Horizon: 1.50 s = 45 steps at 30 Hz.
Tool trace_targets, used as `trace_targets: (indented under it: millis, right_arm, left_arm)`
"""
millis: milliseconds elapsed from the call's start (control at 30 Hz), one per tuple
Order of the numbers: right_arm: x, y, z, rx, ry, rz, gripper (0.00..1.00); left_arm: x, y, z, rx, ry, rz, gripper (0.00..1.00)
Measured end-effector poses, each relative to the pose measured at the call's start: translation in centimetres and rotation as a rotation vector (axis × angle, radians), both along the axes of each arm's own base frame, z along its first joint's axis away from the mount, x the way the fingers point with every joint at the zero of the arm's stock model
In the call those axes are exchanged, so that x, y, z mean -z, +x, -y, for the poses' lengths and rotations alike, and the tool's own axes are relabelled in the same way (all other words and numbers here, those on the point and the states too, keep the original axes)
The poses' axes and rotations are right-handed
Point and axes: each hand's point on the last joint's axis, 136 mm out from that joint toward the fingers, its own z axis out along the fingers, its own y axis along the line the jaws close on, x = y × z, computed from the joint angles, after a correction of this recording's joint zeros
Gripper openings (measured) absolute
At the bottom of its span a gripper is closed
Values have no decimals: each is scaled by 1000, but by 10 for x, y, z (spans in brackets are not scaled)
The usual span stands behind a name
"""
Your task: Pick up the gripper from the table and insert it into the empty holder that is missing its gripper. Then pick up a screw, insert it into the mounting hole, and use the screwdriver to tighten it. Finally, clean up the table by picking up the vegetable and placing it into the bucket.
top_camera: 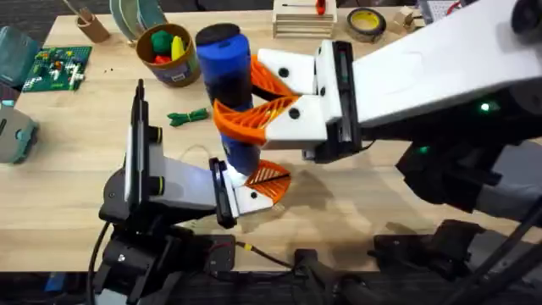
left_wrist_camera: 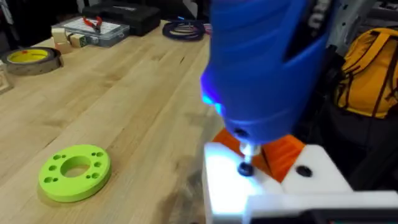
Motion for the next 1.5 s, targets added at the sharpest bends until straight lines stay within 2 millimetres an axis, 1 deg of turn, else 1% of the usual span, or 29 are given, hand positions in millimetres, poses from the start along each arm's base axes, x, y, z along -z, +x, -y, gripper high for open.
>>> trace_targets:
  millis: [167, 333, 1500]
  right_arm:
    - [-4, -1, 1, 5, 17, 31, 10]
    - [-4, -1, 1, 7, 17, 39, 10]
    - [-4, -1, 1, 0, 17, 16, 9]
  left_arm:
    - [0, 0, 0, 0, 0, 0, 4]
    - [0, 0, 0, 0, 0, 0, 4]
    - [0, 0, 0, 0, 0, 0, 4]
